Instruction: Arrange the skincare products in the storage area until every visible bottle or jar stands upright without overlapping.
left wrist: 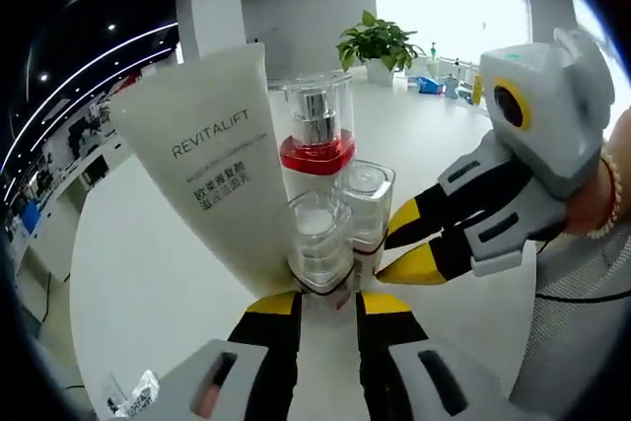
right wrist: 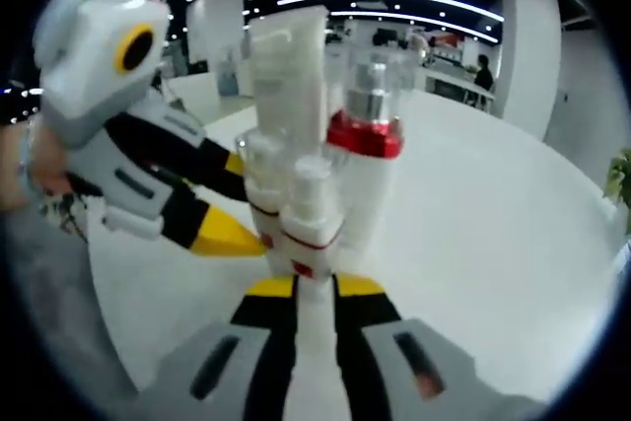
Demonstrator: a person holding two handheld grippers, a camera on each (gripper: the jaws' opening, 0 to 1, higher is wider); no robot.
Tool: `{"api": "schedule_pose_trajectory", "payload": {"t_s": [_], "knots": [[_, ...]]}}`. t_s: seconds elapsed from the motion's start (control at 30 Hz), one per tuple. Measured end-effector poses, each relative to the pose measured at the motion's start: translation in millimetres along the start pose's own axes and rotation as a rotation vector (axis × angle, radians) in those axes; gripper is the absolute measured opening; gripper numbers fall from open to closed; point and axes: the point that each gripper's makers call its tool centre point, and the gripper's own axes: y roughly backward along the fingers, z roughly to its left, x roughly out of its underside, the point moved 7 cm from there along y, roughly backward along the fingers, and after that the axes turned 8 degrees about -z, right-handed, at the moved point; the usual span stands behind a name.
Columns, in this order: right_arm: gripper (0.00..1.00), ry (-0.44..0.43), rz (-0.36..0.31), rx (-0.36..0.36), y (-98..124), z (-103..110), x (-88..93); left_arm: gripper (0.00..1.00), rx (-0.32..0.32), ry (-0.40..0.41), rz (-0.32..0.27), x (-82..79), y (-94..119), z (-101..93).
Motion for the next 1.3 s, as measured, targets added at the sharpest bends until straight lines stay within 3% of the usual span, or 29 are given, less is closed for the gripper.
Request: {"api": "schedule_pose_trajectory", "payload": {"t_s": [0.43,0.77,0.93,1.3], "knots": [[0.12,0.006,0.0,-0.002,0,0,0.0,0.23,-0.004,0.064,-0.005,2.4,2,-4.7],[0.13,0.021,0.005,-0.002,1,-2,0.7,0.24,-0.009,0.063,0.007,7.2,4,-7.3],[0.13,0.017,0.005,-0.002,2,-3,0.4,0.24,-0.028,0.063,-0.004,6.4,16,-4.8],[0.16,-0.023,0.06,-0.013,6,0,2.5,0.24,-0.127,0.126,-0.044,4.6,67,2.6]]}}
